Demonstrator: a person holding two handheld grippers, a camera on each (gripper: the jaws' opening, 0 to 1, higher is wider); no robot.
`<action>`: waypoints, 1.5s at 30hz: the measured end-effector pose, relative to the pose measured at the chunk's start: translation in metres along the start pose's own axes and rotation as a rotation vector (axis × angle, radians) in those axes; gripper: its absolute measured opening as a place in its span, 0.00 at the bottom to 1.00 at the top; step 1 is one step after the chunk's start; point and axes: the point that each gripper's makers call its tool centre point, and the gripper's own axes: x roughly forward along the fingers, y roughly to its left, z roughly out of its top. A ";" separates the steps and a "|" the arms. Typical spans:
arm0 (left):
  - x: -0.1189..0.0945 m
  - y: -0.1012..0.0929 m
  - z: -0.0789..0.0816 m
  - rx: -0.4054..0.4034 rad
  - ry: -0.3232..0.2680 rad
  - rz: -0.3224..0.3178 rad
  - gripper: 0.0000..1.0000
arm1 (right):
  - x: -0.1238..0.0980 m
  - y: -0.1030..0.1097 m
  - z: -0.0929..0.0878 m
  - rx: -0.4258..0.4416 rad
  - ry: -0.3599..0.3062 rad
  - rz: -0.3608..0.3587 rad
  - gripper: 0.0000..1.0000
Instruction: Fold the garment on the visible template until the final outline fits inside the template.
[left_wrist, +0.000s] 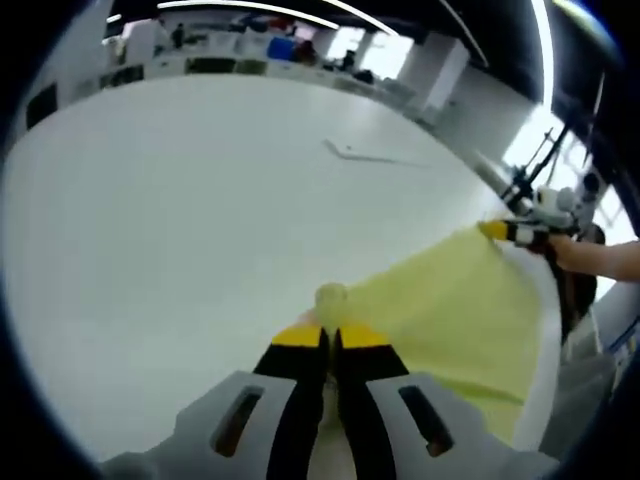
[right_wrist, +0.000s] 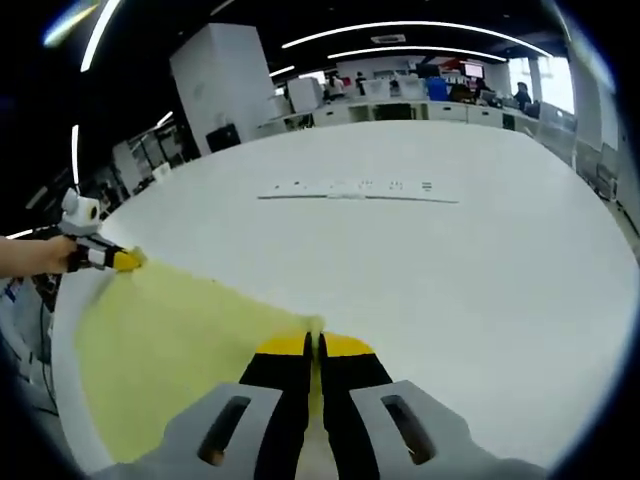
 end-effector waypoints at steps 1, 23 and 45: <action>0.000 0.000 0.000 -0.001 -0.002 0.004 0.01 | 0.000 0.000 0.000 0.000 0.000 -0.002 0.04; -0.002 0.004 0.002 0.012 -0.018 0.062 0.02 | 0.005 -0.001 -0.005 -0.033 0.016 -0.020 0.05; -0.032 0.036 0.005 0.007 -0.050 0.209 0.07 | 0.004 -0.002 -0.004 -0.079 0.005 -0.056 0.07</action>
